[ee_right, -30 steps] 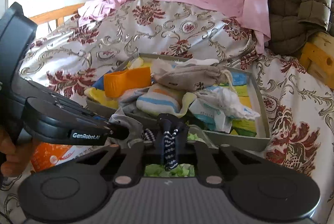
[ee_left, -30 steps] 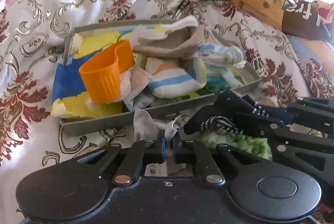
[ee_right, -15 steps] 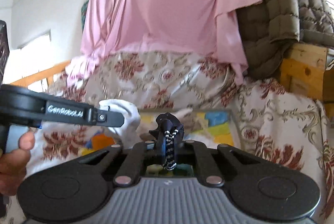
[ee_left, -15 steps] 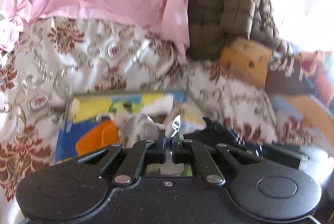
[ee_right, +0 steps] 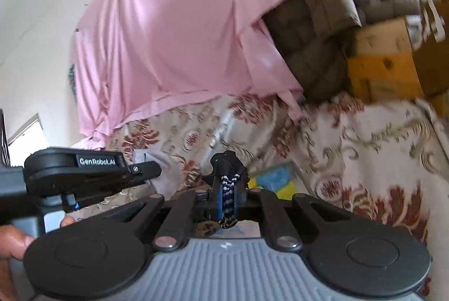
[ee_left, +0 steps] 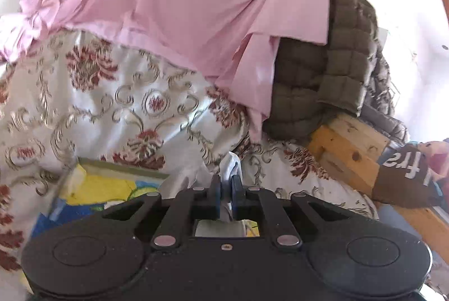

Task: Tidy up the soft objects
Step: 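Carry the grey cloth with the left tool while the right tool carries the striped item to the tray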

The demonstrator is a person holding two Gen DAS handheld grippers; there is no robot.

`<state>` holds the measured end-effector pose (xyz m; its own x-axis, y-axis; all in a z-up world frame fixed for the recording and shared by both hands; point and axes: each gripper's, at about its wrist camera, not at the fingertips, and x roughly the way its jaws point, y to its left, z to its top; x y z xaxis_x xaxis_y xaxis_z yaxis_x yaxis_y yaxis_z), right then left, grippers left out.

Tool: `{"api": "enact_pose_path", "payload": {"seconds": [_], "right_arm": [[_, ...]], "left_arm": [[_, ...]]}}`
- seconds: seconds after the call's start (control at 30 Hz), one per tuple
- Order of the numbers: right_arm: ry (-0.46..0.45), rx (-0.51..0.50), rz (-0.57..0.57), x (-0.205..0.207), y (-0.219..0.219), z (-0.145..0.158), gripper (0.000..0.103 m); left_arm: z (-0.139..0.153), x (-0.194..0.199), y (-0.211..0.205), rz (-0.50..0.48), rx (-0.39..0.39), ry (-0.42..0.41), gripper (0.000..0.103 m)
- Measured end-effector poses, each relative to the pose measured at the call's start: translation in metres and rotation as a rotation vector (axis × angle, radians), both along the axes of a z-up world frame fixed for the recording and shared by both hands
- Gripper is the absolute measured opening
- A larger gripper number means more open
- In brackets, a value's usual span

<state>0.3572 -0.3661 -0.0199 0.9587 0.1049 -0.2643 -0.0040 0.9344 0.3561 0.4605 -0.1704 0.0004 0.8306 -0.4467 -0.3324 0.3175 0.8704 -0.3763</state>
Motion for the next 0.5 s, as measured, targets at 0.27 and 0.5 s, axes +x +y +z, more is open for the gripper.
{"api": "enact_pose_path", "payload": {"seconds": [0.27,0.5], "right_arm": [[0.158,0.081,-0.023,0.017,-0.017,-0.023,0.011],[0.233,0.070,-0.035,0.021,-0.017,-0.033,0.018]], "left_arm": [[-0.032,0.018,-0.002,0.000,0.068,0.143,0.010],[-0.048,0.022,-0.011,-0.022,0.133,0.211,0.012]]}}
